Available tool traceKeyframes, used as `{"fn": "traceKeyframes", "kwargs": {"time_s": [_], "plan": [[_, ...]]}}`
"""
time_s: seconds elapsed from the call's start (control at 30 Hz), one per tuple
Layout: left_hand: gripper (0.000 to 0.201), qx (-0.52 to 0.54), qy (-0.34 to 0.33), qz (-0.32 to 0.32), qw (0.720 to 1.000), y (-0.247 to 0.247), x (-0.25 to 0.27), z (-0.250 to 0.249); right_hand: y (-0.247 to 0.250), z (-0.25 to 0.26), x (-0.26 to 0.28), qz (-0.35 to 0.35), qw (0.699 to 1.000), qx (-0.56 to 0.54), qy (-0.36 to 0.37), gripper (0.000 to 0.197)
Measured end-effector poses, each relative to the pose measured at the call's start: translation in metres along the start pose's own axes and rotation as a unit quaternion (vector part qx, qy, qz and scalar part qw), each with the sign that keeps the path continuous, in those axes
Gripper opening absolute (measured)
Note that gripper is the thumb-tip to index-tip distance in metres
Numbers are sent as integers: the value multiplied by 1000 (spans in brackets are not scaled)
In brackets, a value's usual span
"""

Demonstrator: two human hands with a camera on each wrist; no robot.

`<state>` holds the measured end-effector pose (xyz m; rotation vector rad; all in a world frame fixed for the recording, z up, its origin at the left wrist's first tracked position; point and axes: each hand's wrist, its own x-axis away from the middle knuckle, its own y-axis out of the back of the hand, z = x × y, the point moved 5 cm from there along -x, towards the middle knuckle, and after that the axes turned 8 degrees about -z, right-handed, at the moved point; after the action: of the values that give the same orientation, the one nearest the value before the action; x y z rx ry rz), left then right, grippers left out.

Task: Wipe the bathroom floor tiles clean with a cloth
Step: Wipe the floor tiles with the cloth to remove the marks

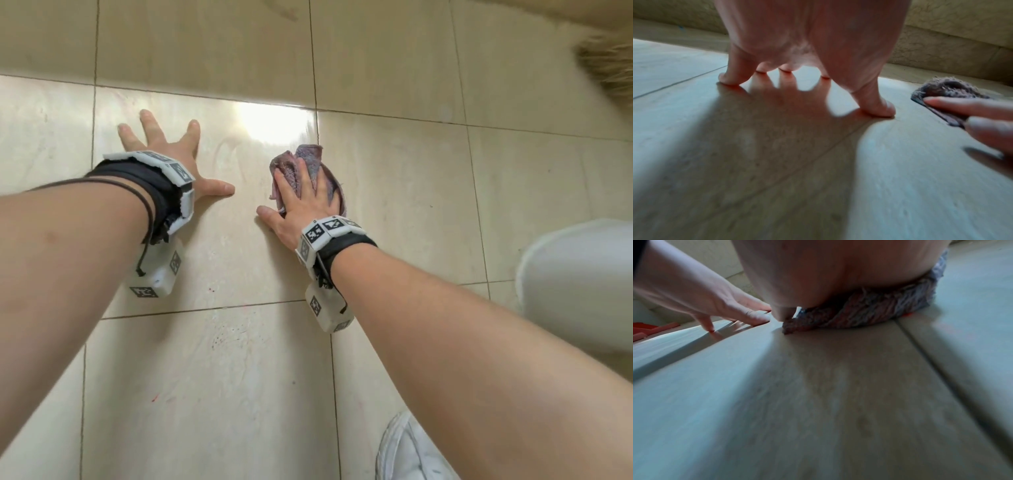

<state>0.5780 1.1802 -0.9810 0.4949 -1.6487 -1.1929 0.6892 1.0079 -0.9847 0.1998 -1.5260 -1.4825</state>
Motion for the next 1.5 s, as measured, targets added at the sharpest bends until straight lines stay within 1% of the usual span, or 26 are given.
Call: {"fn": "traceKeyframes", "kwargs": {"time_s": [0.17, 0.27, 0.37, 0.43, 0.53, 0.63, 0.73, 0.87, 0.93, 1.03, 1.13, 1.23, 1.3, 1.37, 1.43, 1.5], "plan": [[114, 2, -4, -16, 1000, -4, 3, 1, -18, 0, 22, -7, 1000, -11, 0, 73], [107, 7, -6, -18, 1000, -9, 15, -3, -26, -2, 33, -8, 1000, -7, 4, 72], [107, 4, -16, -11, 1000, -18, 32, -13, -28, -9, 37, -10, 1000, -13, 11, 67], [107, 10, -25, -4, 1000, -26, 41, -21, -27, -12, 36, -17, 1000, -12, 11, 65], [106, 20, -37, 2, 999, -35, 52, -26, -17, -24, 24, -29, 999, -11, -15, 64], [105, 24, -41, 4, 999, -37, 55, -25, -1, -32, 6, -26, 999, -12, -42, 66], [105, 29, -42, 5, 999, -36, 52, -26, 2, -27, 0, -32, 998, -14, -58, 69], [110, 35, -35, 18, 999, -32, 48, -29, -1, -27, 9, -15, 999, 0, -40, 69], [112, 38, -26, 17, 999, -29, 47, -33, -5, -41, 23, -3, 999, 12, -34, 67], [115, 45, -19, 17, 999, -27, 47, -41, -4, -80, 39, -16, 998, 31, -60, 67], [116, 41, -18, 15, 999, -27, 45, -43, 15, -103, 17, -22, 994, 32, -101, 70], [117, 40, -20, 10, 999, -28, 42, -44, 29, -85, -14, -26, 991, 7, -131, 74], [118, 35, -20, 10, 999, -29, 40, -44, 25, -60, -21, -38, 994, 4, -104, 75], [119, 28, -23, 8, 999, -28, 40, -45, 13, -43, -10, -29, 998, 12, -58, 73], [120, 25, -27, 8, 999, -26, 39, -46, -1, -45, 16, -11, 999, 16, -26, 71], [120, 24, -29, 8, 999, -24, 38, -45, -12, -63, 43, -3, 1000, 16, -24, 68]]}}
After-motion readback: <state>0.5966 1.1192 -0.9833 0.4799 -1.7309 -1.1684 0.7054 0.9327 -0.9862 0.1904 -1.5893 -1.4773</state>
